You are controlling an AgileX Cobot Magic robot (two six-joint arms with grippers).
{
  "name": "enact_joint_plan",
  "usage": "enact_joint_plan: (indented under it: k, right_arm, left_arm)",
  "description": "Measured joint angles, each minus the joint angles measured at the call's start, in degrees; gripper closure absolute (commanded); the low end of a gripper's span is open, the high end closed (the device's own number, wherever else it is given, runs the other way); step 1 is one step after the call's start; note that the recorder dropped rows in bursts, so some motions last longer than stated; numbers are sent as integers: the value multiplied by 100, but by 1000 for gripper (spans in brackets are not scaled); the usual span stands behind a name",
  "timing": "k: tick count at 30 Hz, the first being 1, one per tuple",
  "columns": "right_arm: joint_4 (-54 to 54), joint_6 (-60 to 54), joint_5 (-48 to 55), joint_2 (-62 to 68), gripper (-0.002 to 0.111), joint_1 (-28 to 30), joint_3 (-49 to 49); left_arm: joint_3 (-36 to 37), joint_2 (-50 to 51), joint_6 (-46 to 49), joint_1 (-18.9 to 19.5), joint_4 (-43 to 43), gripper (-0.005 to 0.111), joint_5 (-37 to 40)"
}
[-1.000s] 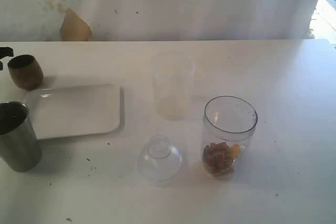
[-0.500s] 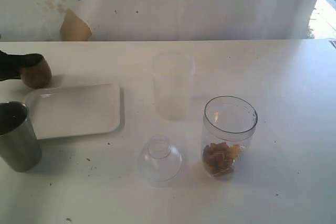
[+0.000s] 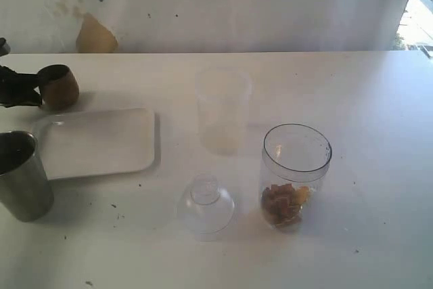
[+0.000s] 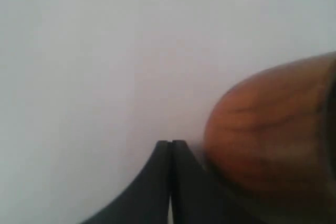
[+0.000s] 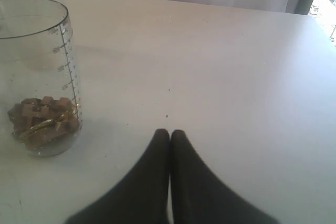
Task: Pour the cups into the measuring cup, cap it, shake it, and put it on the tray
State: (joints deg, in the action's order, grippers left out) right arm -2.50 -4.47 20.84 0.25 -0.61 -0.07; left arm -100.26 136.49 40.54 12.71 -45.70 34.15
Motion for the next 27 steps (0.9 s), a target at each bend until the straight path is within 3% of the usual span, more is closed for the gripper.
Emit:
enact_joint_plan:
  k: [9,13,15,17,21,27]
  right_arm:
    - [0,0,0,0,108,0,0]
    - [0,0,0,0,108,0,0]
    - [0,0,0,0,108,0,0]
    - [0,0,0,0,108,0,0]
    - [0,0,0,0,108,0,0]
    - [0,0,0,0,108,0,0]
  left_arm:
    - [25,-881,-25,438,263,107,195]
    - [123,-1303,-414,666,811,107,581]
    - [498,-1680,-516,714,1020,107,476]
    - [1353,-2409,-479,711,1045,107,-109]
    - [2132,-3194,-386,711,1022,107,-585]
    - [3062,-4297,-273,711,1000,107,-414]
